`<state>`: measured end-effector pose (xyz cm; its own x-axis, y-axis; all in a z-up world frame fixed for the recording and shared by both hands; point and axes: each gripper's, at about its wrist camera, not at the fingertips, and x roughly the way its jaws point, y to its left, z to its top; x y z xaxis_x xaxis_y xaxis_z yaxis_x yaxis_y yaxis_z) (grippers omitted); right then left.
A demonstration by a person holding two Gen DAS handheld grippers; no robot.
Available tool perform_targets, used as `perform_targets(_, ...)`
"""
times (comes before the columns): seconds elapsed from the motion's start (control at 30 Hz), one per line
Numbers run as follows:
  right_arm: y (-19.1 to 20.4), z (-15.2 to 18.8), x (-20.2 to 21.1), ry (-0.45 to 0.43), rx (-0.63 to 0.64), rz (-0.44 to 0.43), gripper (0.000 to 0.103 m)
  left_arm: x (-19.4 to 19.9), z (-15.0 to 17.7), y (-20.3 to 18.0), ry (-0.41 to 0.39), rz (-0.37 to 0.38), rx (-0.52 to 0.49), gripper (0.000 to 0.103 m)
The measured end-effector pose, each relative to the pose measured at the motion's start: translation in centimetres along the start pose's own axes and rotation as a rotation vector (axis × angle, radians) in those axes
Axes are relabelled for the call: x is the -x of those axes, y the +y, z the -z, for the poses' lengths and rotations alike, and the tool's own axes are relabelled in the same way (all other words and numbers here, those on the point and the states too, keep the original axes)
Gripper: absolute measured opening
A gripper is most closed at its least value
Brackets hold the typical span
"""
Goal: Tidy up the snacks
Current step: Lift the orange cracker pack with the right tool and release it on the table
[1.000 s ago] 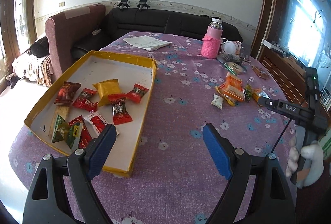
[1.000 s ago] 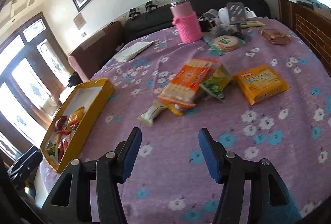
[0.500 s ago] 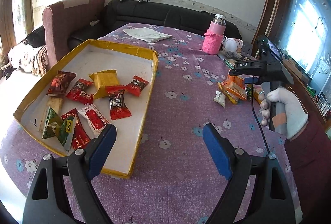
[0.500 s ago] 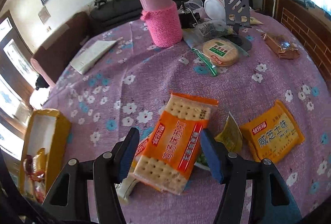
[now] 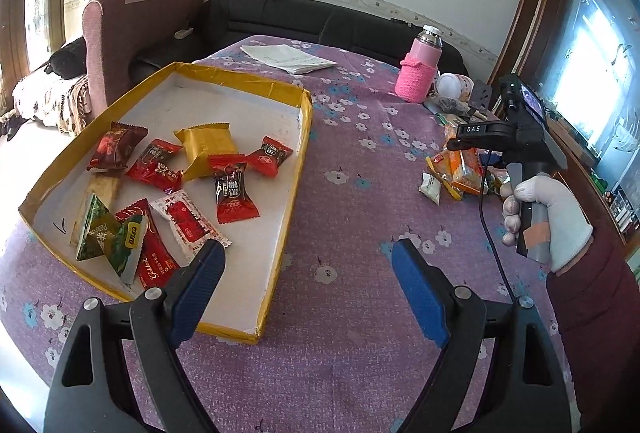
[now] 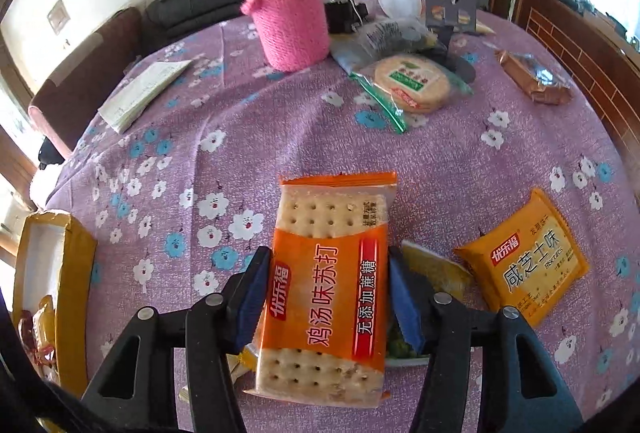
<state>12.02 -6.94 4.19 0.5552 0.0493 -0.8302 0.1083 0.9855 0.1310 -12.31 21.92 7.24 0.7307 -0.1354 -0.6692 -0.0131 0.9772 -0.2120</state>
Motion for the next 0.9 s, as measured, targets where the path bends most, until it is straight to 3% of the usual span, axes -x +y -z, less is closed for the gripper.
perform_targets(0.1, 0.5, 0.9, 2.6, -0.033, -0.008, -0.084, 0.057, 0.3, 0.0, -0.2, -0.006, 0.002, 0.002, 0.086)
perform_targets(0.17, 1.4, 2.3, 4.4, -0.015, 0.005, -0.197, 0.057, 0.4, 0.0, -0.3, -0.005, 0.009, 0.007, 0.086)
perform_targets(0.33, 5.3, 7.2, 6.5, 0.118, 0.103, -0.411, 0.056, 0.3, 0.2, -0.8, 0.013, 0.04, 0.015, 0.086)
perform_targets(0.4, 7.0, 8.8, 6.6, 0.16, 0.152, -0.453, 0.056, 0.3, 0.3, -1.1, 0.02, 0.048, 0.011, 0.086)
perform_targets(0.5, 9.3, 10.3, 5.7, 0.221, 0.195, -0.48, 0.056, 0.5, 0.5, -1.5, 0.027, 0.056, 0.006, 0.086)
perform_targets(0.63, 10.8, 11.6, 4.2, 0.208, 0.245, -0.449, 0.058, 0.8, 0.5, -1.7, 0.029, 0.056, 0.003, 0.086)
perform_targets(0.73, 9.0, 11.2, 4.3, 0.194, 0.188, -0.533, 0.058, 0.9, 0.4, -1.7, 0.032, 0.051, -0.005, 0.086)
perform_targets(0.8, 6.4, 10.0, 5.6, 0.126, 0.129, -0.56, 0.057, 0.7, 0.4, -1.8, 0.038, 0.059, -0.004, 0.086)
perform_targets(0.9, 0.3, 7.4, 7.8, -0.035, 0.036, -0.453, 0.059, -0.1, 0.5, -2.3, 0.058, 0.084, -0.005, 0.086)
